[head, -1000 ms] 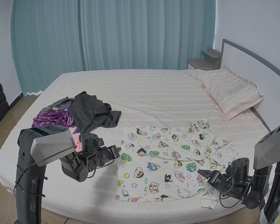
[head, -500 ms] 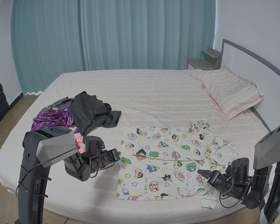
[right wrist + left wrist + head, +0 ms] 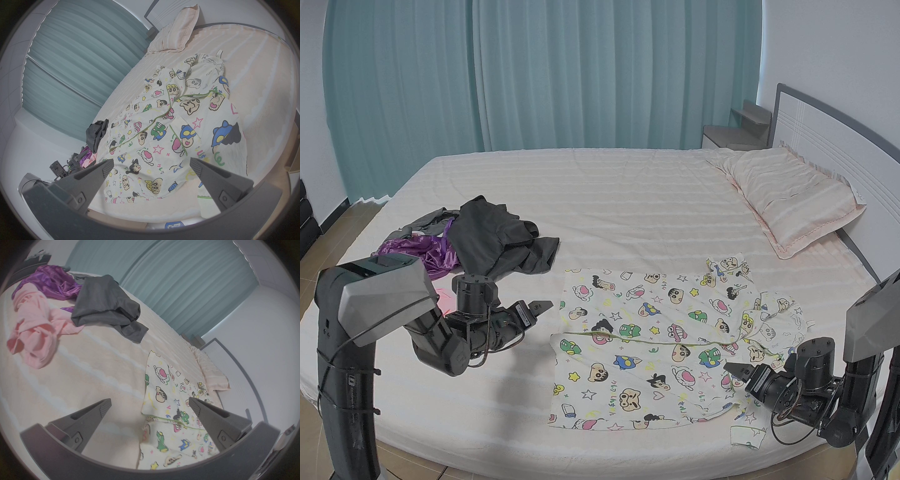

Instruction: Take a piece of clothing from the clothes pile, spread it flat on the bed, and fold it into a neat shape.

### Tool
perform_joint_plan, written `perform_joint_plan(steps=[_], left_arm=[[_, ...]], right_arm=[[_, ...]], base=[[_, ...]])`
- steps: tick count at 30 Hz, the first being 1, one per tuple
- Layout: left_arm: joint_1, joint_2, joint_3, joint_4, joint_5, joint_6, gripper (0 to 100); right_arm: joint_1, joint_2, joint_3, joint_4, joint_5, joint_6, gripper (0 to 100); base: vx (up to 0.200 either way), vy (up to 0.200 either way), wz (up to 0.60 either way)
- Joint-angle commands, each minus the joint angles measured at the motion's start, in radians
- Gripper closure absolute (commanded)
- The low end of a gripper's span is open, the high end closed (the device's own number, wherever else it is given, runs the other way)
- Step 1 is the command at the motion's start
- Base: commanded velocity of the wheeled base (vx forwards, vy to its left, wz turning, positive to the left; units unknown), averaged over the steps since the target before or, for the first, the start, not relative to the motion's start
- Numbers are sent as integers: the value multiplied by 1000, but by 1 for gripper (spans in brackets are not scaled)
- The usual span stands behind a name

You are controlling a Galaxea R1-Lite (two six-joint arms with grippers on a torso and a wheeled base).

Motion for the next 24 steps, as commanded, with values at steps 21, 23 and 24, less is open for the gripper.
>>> perform_joint_plan(steps=[21, 23, 24], left_arm=[[-298, -274, 540, 4, 110, -371, 0], [-311, -249, 535, -17, 137, -367, 0], [-321, -231, 534, -31, 151, -359, 0]], right_arm=[[-107, 35, 18, -6, -97, -127, 0], [-107, 38, 18, -6, -97, -127, 0], [-107, 38, 18, -6, -97, -127, 0]], base=[[-114, 0, 0], [0, 0, 0], [0, 0, 0]])
